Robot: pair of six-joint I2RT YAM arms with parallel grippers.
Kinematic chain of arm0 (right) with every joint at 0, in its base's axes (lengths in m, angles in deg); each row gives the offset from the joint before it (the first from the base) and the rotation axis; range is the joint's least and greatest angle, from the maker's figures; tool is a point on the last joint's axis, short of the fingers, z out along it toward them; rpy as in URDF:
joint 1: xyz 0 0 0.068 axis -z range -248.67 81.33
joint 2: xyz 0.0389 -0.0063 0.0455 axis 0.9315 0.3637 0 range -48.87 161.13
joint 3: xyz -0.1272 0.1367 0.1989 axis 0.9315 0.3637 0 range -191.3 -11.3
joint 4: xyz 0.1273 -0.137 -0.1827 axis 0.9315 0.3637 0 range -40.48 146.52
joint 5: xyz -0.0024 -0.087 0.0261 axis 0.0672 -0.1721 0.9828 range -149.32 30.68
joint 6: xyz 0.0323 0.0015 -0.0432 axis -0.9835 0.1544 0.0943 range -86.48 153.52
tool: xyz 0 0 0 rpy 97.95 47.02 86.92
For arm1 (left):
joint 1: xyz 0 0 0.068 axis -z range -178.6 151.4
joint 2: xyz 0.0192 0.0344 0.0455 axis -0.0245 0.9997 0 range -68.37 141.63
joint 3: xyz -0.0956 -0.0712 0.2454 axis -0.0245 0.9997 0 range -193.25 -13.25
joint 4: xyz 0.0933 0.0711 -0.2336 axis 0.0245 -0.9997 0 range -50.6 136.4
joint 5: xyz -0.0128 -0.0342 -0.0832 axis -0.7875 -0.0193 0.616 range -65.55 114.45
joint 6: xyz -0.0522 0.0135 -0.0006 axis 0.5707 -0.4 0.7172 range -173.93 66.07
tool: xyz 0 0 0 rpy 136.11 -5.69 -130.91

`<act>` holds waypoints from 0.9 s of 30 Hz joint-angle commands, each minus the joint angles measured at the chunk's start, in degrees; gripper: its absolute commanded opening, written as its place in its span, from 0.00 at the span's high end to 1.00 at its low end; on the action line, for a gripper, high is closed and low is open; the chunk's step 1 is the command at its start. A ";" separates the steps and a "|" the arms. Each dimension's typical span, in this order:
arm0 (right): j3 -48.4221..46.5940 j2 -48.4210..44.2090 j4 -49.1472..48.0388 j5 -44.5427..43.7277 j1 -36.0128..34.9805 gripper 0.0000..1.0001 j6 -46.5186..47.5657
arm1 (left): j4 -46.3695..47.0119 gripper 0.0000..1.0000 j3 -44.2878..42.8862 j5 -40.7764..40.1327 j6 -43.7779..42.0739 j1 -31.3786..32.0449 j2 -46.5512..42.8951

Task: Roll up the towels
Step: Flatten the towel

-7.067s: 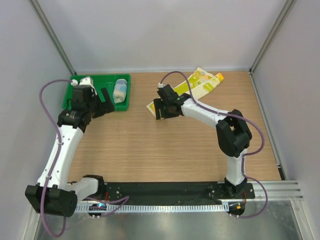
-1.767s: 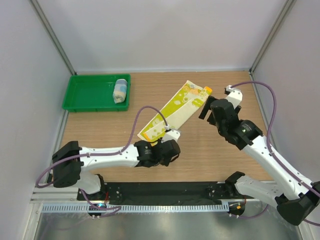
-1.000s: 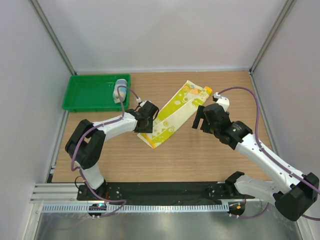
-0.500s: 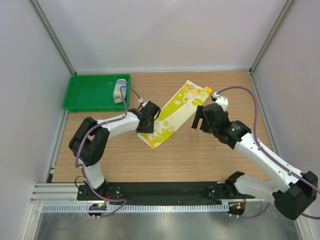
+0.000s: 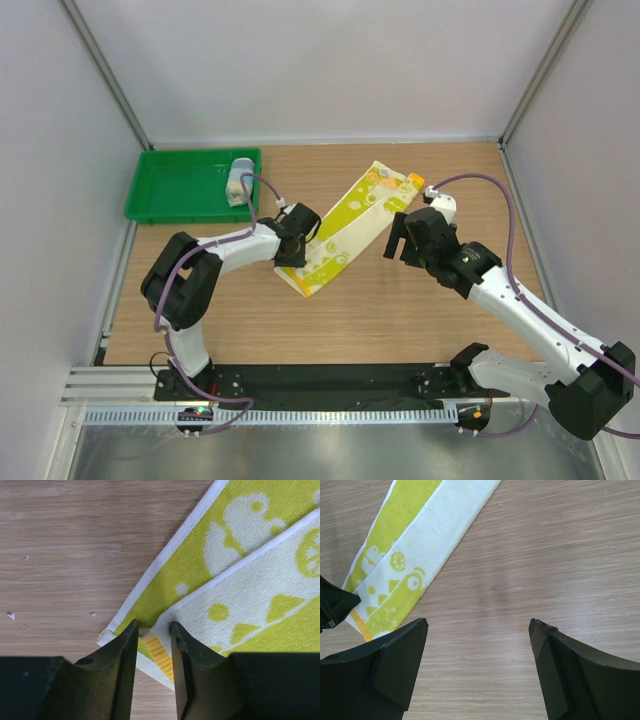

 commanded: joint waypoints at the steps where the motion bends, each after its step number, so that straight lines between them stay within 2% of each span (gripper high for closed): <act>1: -0.07 -0.77 -1.27 -0.97 0.23 0.10 0.74 | 0.24 0.69 -0.62 -0.18 0.59 -0.56 0.17; 5: -0.16 -0.33 -1.44 -0.97 0.23 0.10 0.57 | -0.11 0.79 -0.45 -1.32 0.42 -0.56 -0.36; 8: 0.02 -0.07 -1.44 -0.97 0.14 0.10 0.39 | -0.90 0.83 -0.71 -2.47 0.15 -0.56 -0.53; 27: -0.16 1.34 -1.88 -0.70 0.23 0.10 0.04 | -6.62 0.82 -2.82 -10.38 -0.20 -0.29 -3.96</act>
